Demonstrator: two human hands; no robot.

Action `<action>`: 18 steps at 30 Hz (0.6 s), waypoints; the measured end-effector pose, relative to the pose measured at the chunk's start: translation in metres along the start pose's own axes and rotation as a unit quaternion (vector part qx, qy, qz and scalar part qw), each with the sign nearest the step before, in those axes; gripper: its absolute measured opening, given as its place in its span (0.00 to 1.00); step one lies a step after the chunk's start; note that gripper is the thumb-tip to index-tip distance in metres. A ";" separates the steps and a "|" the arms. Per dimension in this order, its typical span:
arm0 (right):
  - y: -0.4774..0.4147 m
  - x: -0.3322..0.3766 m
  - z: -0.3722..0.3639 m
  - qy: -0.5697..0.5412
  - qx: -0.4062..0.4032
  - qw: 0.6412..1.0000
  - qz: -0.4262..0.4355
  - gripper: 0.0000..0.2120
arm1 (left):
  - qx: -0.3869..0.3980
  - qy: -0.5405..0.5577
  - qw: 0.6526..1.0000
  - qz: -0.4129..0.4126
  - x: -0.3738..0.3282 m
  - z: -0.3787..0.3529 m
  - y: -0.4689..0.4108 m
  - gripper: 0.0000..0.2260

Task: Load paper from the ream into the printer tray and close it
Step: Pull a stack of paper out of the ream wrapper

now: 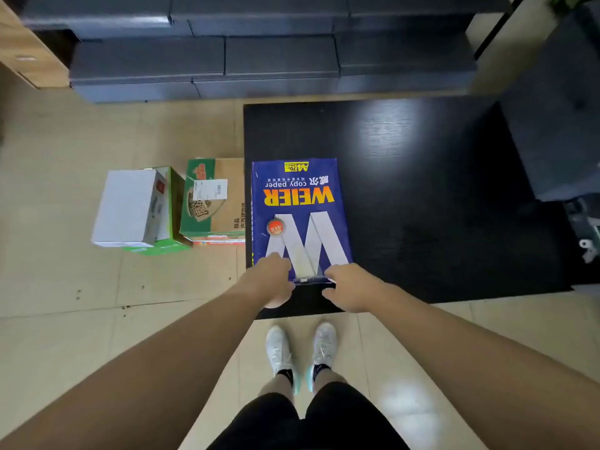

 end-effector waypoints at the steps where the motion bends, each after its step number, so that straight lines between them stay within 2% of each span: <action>1: -0.002 -0.001 -0.002 -0.009 -0.006 1.000 0.001 0.07 | -0.001 0.007 1.000 0.001 -0.001 -0.001 -0.001 0.18; 5: -0.019 -0.002 -0.003 -0.018 -0.070 0.997 0.018 0.10 | -0.055 0.047 0.997 0.006 -0.001 -0.009 -0.013 0.18; 8: -0.036 0.000 0.001 -0.001 -0.124 0.991 0.040 0.08 | -0.090 0.058 0.994 0.008 -0.002 -0.013 -0.023 0.19; 11: -0.049 0.000 -0.003 0.048 -0.134 0.988 0.061 0.04 | -0.117 0.043 0.992 0.010 0.000 -0.020 -0.032 0.18; 18: -0.055 -0.006 -0.016 0.083 -0.211 0.967 0.121 0.08 | -0.183 -0.016 0.983 -0.003 0.004 -0.039 -0.036 0.16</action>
Point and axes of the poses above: each hand's wrist, its own y-axis away from the middle knuckle, its own z-axis out of the back of the hand, x = y × z, the point moved 2 cm from there along -y, towards the middle knuckle, and after that the axes turned 5 degrees about -y, right-handed, at the moved point
